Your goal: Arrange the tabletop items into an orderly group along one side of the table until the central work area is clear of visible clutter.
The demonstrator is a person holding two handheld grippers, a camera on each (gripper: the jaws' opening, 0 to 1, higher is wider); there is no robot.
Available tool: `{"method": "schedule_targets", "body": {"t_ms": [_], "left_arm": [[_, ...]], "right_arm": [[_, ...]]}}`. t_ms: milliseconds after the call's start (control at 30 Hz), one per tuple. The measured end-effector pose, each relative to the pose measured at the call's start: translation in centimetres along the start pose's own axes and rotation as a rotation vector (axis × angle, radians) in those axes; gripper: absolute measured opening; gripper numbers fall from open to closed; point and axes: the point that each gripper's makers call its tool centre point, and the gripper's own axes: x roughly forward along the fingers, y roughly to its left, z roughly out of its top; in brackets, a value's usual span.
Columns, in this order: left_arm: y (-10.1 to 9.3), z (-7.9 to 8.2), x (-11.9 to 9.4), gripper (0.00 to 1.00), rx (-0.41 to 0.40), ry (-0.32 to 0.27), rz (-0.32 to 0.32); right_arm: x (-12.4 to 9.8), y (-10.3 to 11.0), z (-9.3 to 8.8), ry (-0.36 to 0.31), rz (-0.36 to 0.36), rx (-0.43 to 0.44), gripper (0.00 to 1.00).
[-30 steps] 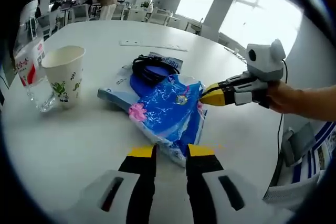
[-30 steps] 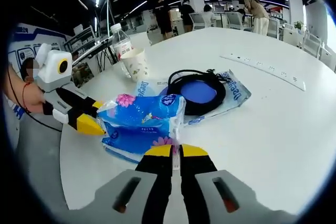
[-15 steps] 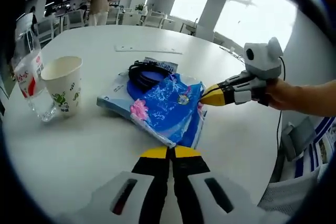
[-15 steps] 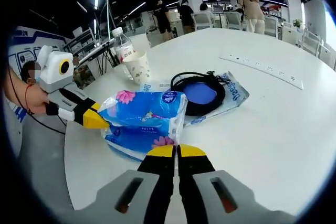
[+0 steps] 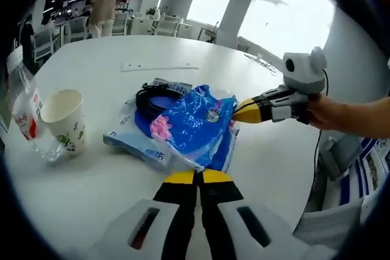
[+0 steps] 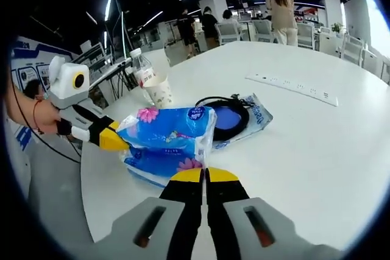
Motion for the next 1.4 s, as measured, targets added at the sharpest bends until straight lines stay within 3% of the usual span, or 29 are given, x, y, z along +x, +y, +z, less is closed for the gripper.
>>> {"method": "schedule_targets", "body": {"t_ms": [733,833,900,1100,1400], "left_arm": [[-4.7,4.8,2.3,0.0,0.018,-0.049,-0.106],[-5.2,5.5,2.5,0.0,0.036,-0.052,-0.105],[-5.8,6.1,2.7,0.0,0.106,-0.046,-0.105],[-6.6,8.1,3.1,0.0,0.097,-0.07,-0.121],[-8.2,10.9,3.9,0.0,0.145,-0.081,-0.146]], "right_arm": [[-6.0,-4.3,-0.1,-0.051,-0.095,0.019,0.0],[-6.6,-4.6,0.1,-0.06,-0.102,0.02,0.0],[-6.9,-4.8,0.2,-0.063,-0.109,0.015,0.0],[-8.6,-6.1,0.6,-0.087,-0.139,0.039,0.0],[-10.7,-7.4,1.5,-0.112,-0.177,0.031,0.0]]}}
